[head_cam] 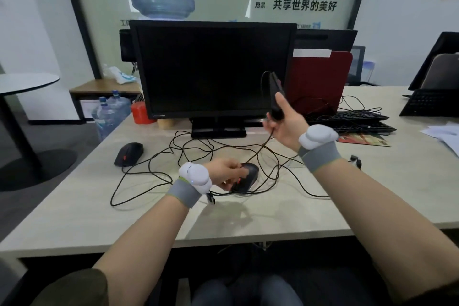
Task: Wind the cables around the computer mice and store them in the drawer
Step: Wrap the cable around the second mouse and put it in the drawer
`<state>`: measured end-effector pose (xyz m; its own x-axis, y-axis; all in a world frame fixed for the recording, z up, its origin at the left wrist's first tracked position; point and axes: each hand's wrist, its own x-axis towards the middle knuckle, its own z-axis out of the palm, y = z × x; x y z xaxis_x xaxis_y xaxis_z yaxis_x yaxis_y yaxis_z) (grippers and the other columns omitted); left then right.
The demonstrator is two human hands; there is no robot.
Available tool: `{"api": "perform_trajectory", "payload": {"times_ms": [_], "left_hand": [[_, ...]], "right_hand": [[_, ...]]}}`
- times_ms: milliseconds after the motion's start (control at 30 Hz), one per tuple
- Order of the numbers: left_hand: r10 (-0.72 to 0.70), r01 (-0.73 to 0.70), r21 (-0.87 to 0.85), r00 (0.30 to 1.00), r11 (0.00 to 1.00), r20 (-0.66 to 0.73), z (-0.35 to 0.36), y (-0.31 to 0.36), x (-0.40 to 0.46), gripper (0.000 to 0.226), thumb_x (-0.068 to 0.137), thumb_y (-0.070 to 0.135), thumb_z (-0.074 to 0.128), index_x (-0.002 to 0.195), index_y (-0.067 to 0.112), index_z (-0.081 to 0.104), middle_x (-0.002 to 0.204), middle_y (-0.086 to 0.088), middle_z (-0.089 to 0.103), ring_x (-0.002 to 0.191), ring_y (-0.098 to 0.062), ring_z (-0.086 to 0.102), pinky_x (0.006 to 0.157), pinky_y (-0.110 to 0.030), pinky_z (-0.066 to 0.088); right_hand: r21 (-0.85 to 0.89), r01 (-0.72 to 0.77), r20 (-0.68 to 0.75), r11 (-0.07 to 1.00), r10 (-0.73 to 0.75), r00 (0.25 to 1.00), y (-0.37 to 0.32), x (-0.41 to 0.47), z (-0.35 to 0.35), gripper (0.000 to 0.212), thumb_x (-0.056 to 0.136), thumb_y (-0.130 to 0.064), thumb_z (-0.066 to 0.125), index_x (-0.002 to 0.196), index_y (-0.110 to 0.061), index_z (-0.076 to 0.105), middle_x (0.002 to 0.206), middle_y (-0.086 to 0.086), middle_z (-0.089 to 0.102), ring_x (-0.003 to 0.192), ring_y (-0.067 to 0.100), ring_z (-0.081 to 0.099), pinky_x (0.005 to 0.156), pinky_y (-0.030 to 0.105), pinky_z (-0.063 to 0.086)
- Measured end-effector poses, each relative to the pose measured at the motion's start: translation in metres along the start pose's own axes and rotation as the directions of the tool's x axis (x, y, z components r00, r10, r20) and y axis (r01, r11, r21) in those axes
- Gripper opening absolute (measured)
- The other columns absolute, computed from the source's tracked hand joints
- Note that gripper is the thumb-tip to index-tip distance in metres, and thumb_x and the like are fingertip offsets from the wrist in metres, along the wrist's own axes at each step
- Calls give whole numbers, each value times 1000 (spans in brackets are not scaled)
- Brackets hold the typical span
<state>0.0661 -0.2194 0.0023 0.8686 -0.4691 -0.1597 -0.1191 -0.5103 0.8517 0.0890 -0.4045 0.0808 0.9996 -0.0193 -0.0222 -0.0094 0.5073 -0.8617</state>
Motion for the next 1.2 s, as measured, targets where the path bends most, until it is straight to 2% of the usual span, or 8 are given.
{"api": "perform_trajectory", "payload": {"times_ms": [167, 300, 467, 700, 800, 967, 1100, 1200], "left_hand": [[-44, 58, 173, 996, 983, -81, -33, -11, -17, 26, 92, 38, 51, 73, 24, 61, 61, 4, 40, 47, -10, 38, 45, -16, 34], [184, -127, 255, 960, 958, -213, -59, 1, -27, 19, 91, 35, 53, 77, 35, 65, 69, 15, 52, 51, 3, 46, 51, -10, 37], [366, -235, 341, 841, 910, -399, -78, 26, -29, 12, 90, 29, 57, 93, 24, 67, 91, 6, 65, 83, -5, 58, 73, -14, 43], [367, -281, 241, 780, 929, -506, -88, 51, -25, 9, 88, 23, 59, 95, 20, 65, 89, 2, 64, 83, -9, 60, 73, -16, 47], [360, -273, 241, 784, 931, -505, -83, 53, -21, 15, 92, 19, 54, 100, 19, 67, 86, 11, 64, 82, 2, 58, 68, -10, 42], [214, -191, 96, 835, 977, -508, -50, 55, -9, 28, 91, -1, 48, 67, 13, 54, 50, 12, 57, 45, -1, 49, 43, -6, 38], [192, -146, 154, 917, 977, -349, -21, 65, -6, 31, 99, 16, 35, 124, 10, 52, 69, 2, 60, 45, -7, 43, 38, -8, 34], [128, -54, 324, 968, 945, -214, -6, 77, -8, 37, 98, 18, 35, 134, 10, 38, 85, -6, 67, 52, -14, 52, 47, -16, 45]], "right_hand": [[-456, 177, -3, 872, -200, 980, -30, 5, -35, 38, 82, -41, 66, 110, -18, 53, 80, 0, 48, 43, 7, 38, 52, 23, 37], [-909, 183, 78, 375, -278, 957, -25, -1, -44, 67, 75, -41, 73, 130, -20, 42, 106, 0, 55, 83, 15, 55, 71, 26, 45], [-946, 288, 268, 147, -145, 953, -5, -17, -31, 65, 74, -31, 76, 129, -23, 41, 120, 8, 52, 106, 22, 54, 93, 31, 44], [-875, 409, 450, 258, 126, 884, 4, -34, -8, 57, 80, -23, 70, 123, -40, 38, 106, -7, 57, 87, -2, 59, 71, 10, 46], [-748, 392, 522, 535, 110, 846, 10, -36, 1, 53, 81, -9, 67, 115, -42, 44, 95, -5, 54, 61, -7, 56, 57, 12, 45], [-465, 301, 473, 833, -53, 879, 13, -33, 18, 48, 84, -6, 61, 122, -29, 45, 97, 3, 51, 63, 4, 52, 58, 19, 46], [-441, 308, 236, 843, -223, 946, 16, -25, 24, 55, 85, -17, 65, 133, -21, 38, 88, -2, 51, 63, 7, 48, 61, 23, 43], [-545, 346, 104, 764, -348, 932, 16, -20, 21, 63, 79, -20, 72, 132, -19, 37, 109, -2, 50, 91, 12, 52, 74, 23, 44]]}}
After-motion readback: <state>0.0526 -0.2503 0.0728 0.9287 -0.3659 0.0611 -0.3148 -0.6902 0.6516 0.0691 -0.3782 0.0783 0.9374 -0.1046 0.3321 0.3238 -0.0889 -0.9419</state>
